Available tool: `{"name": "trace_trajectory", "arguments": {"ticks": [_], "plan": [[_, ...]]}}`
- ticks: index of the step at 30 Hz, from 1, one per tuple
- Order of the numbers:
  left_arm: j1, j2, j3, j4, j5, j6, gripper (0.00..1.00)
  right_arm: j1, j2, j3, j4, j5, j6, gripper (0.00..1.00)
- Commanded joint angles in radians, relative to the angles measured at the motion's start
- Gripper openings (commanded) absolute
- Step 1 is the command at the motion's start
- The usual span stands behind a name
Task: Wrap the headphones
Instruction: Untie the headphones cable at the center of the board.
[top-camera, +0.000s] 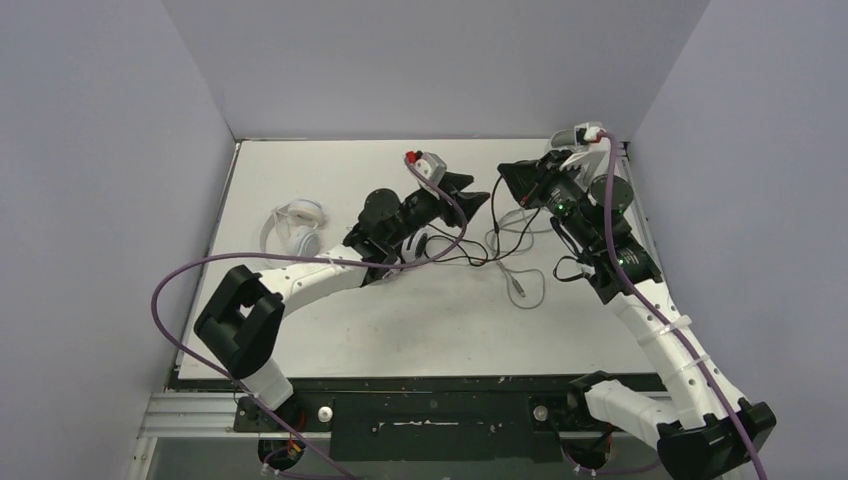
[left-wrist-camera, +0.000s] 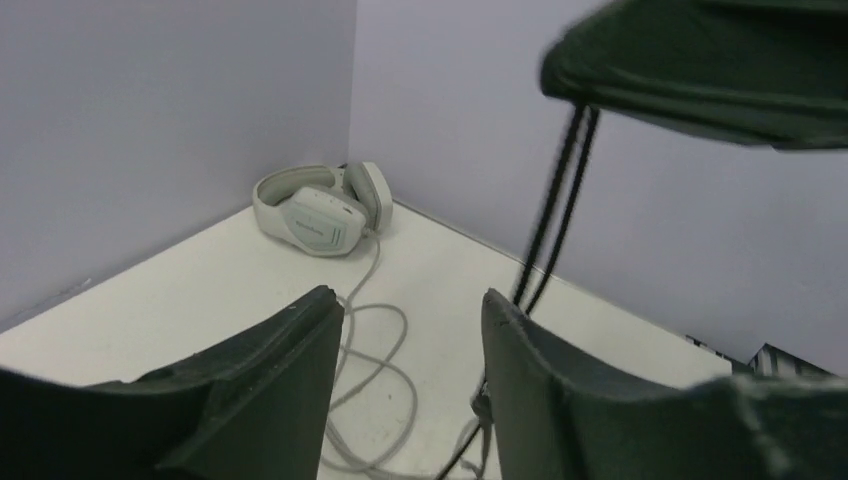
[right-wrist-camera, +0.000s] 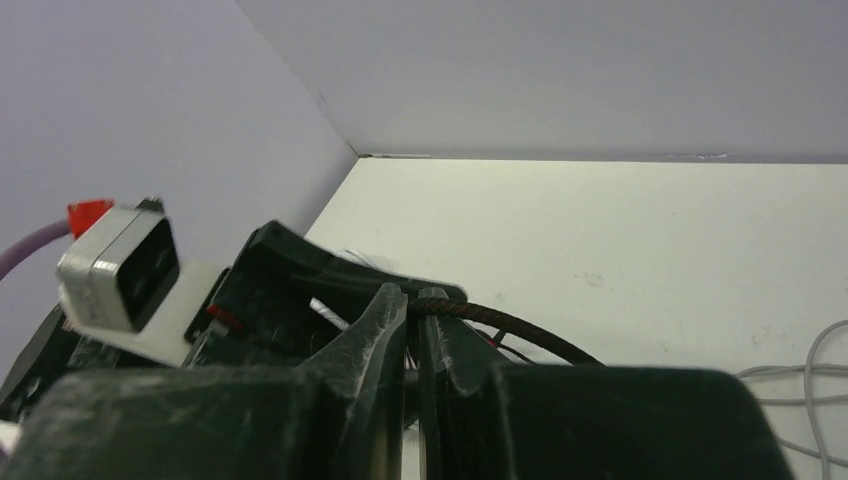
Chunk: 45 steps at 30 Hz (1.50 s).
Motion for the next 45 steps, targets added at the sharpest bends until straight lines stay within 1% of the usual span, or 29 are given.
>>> {"name": "trace_trajectory", "arguments": {"ticks": [1,2,3,6,7,8,14,17,18,19,20,23,24,25,31,36,37,39,42,45], "plan": [[-0.058,-0.071,-0.125,0.115,-0.062,-0.010,0.62,-0.011,0.069,0.094,0.056,0.006,-0.019,0.00],[-0.076,-0.068,-0.127,0.094,-0.084,0.020,0.71,-0.011,0.082,0.112,0.064,-0.014,-0.016,0.00],[-0.087,-0.059,-0.119,0.061,-0.099,0.046,0.78,-0.012,0.091,0.120,0.071,-0.029,-0.010,0.00],[-0.095,-0.035,-0.101,0.066,-0.114,0.053,0.90,-0.013,0.105,0.142,0.084,-0.050,0.008,0.00],[-0.095,-0.028,-0.095,0.075,-0.113,0.055,0.96,-0.012,0.107,0.149,0.085,-0.054,0.012,0.00],[-0.095,-0.020,-0.090,0.075,-0.116,0.058,0.97,-0.012,0.109,0.154,0.086,-0.056,0.015,0.00],[-0.092,0.067,-0.036,0.053,-0.165,0.066,0.97,-0.011,0.108,0.185,0.092,-0.079,0.045,0.00],[-0.090,0.140,0.027,0.035,-0.117,0.072,0.97,-0.012,0.096,0.198,0.092,-0.072,0.045,0.00],[-0.089,0.163,0.049,0.026,-0.107,0.072,0.93,-0.014,0.092,0.204,0.093,-0.072,0.045,0.00],[-0.086,0.185,0.065,0.022,-0.097,0.072,0.86,-0.014,0.091,0.212,0.091,-0.072,0.044,0.00],[-0.081,0.203,0.078,0.021,-0.087,0.069,0.75,-0.014,0.088,0.219,0.088,-0.071,0.042,0.00],[-0.045,0.218,0.085,0.049,-0.071,0.006,0.24,-0.014,0.079,0.232,0.073,-0.062,0.029,0.00],[-0.029,0.205,0.079,0.058,-0.067,-0.014,0.10,-0.015,0.076,0.229,0.065,-0.055,0.021,0.00],[-0.018,0.184,0.077,0.052,-0.064,-0.018,0.01,-0.015,0.073,0.223,0.055,-0.046,0.012,0.00],[-0.011,0.018,0.147,-0.176,-0.126,0.139,0.00,-0.015,0.029,0.133,0.033,0.009,-0.022,0.00],[-0.015,-0.026,0.261,-0.295,-0.126,0.176,0.00,-0.017,0.009,0.074,0.019,0.028,-0.057,0.00],[-0.019,-0.027,0.306,-0.312,-0.118,0.176,0.00,-0.017,0.006,0.060,0.019,0.030,-0.060,0.00],[-0.028,-0.030,0.342,-0.310,-0.104,0.155,0.00,-0.016,0.004,0.031,0.019,0.027,-0.060,0.00],[-0.028,-0.031,0.346,-0.274,-0.093,0.064,0.00,-0.016,-0.009,-0.009,0.020,0.033,-0.052,0.00],[-0.041,-0.035,0.334,-0.353,-0.062,-0.026,0.00,-0.016,-0.032,-0.015,0.004,0.085,-0.073,0.00]]}}
